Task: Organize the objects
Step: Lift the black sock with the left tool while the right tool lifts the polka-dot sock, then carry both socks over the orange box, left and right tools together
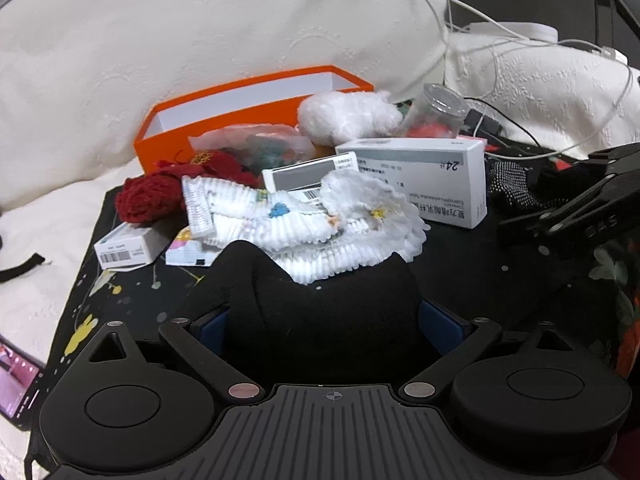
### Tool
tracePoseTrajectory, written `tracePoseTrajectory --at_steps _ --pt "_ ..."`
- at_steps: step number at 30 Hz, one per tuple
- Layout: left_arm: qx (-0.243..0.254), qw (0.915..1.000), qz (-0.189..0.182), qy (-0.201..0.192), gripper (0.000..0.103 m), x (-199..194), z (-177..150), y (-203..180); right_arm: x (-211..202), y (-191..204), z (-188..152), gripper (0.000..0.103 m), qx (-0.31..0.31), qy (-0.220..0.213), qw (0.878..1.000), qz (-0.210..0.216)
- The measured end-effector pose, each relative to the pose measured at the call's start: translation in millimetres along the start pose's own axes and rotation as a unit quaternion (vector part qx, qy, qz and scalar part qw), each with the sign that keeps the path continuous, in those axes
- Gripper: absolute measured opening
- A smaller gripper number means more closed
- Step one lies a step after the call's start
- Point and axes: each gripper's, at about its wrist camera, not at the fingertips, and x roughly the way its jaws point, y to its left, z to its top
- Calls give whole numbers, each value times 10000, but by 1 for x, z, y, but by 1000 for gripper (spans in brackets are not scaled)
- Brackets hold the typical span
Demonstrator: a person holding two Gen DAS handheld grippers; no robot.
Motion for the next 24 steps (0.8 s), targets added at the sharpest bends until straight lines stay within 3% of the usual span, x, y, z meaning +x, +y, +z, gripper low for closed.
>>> tracePoseTrajectory --at_steps 4,9,11,13,14,15,16,18,24 --pt "-153 9999 -39 -39 103 1 2 4 13 -1 -5 103 -89 87 9998 -153" --pt "-301 9995 -31 -100 102 1 4 8 24 -24 -4 102 443 131 9985 -290" --pt "-372 9992 -17 -131 91 0 5 10 25 -29 -3 95 582 110 9979 -269" --pt "-470 9987 10 -173 83 -3 5 13 25 -31 -3 66 637 37 9976 -259" --pt "-516 9985 12 -201 82 -5 5 15 24 -32 -3 59 684 -5 9974 -243" --pt "-564 9981 23 -235 82 -8 5 17 23 -33 -3 44 721 -36 9971 -224" --pt "-604 9978 60 -278 82 -11 5 19 22 -36 -3 39 786 -66 9967 -197" --pt "-634 9972 134 -374 82 -18 5 21 17 -41 -4 32 980 -161 9950 -98" --pt "-740 9948 275 -649 82 -40 11 25 -7 -52 -5 32 1297 -804 9883 86"
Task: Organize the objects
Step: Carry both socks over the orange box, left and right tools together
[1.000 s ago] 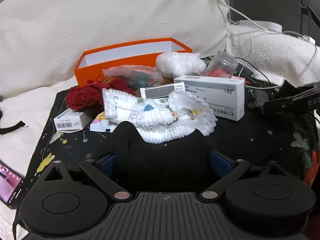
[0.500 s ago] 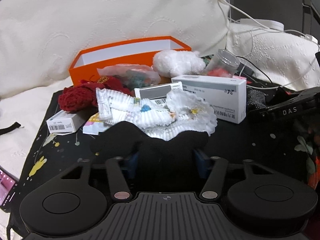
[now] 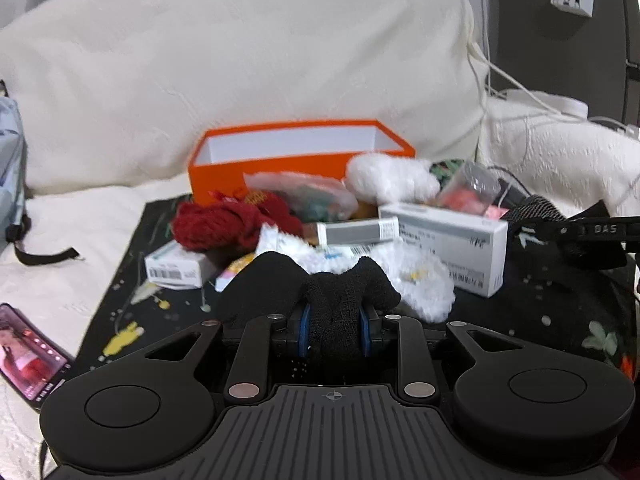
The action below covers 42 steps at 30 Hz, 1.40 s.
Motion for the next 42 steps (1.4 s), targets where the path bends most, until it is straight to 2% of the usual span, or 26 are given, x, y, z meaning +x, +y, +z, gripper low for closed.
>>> tracePoseTrajectory --at_steps 5,9,25,32,42 --pt "35 9998 4 -189 82 -15 13 -3 -24 -3 7 32 100 -693 9975 41" --pt "96 9994 -38 -315 82 -20 32 -7 -38 -2 14 32 120 -1000 9949 50" --pt "364 9960 28 -810 82 -18 107 -16 -56 26 51 32 -60 -1257 9911 429" --pt "44 9966 68 -815 82 -7 116 -11 -56 39 68 32 8 -1287 9894 666" --pt "48 9974 14 -723 82 7 120 -6 -46 58 83 32 1 -1195 9889 884"
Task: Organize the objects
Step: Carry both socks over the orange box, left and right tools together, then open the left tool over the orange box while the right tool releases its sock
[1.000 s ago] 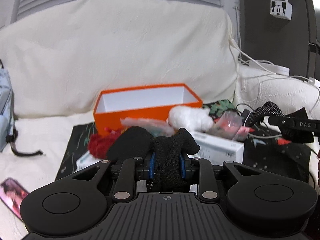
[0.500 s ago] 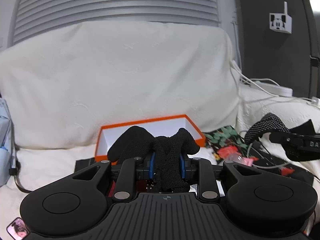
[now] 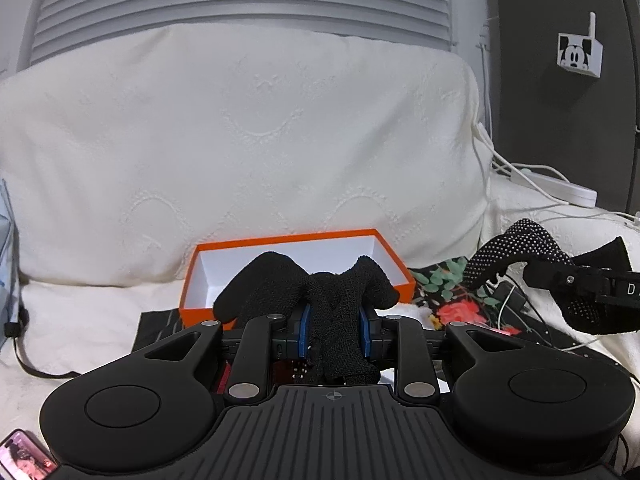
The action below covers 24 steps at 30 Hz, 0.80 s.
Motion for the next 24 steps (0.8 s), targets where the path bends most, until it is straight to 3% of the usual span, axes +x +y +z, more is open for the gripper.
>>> tracePoseTrajectory --at_steps 18,24 --pt "-138 9994 -27 328 82 63 34 22 64 21 33 32 327 290 9979 475" --pt "-37 9990 202 390 82 98 61 46 104 21 47 32 583 424 9961 512"
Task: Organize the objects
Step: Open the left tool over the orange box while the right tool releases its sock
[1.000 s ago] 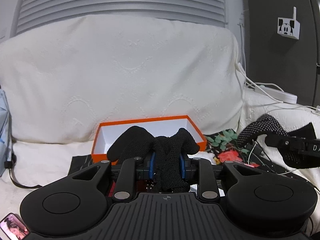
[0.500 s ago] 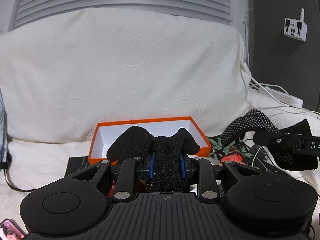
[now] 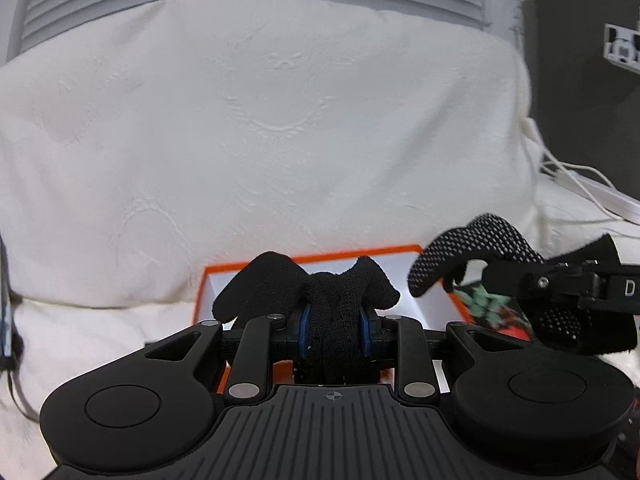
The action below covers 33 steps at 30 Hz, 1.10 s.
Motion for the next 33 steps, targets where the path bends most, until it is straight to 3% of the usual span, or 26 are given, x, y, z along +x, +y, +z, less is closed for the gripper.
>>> tracePoseTrajectory --at_steps 10,11,13,18,20,22,30,33 --pt "-224 9987 176 432 84 99 31 35 98 -15 26 32 413 146 9986 -293" --pt "-245 9980 226 535 86 113 31 38 110 -16 28 32 454 172 9983 -335" --pt "-381 9957 288 799 101 142 27 45 134 -21 29 33 529 273 9971 -470" --pt "-1130 9801 28 1634 103 193 11 71 193 -38 18 53 512 946 9874 -1159" --pt "-1331 9768 -83 1674 103 190 8 75 202 -45 15 58 577 1196 9835 -1226" --pt "-1356 9788 -58 1535 103 176 10 73 195 -49 17 76 639 1187 9844 -1126" --pt "-1248 9864 -138 1058 103 85 13 68 112 -45 36 83 605 742 9920 -829" --pt "-1150 9898 -159 830 103 41 -8 57 65 -35 28 85 428 501 9958 -641"
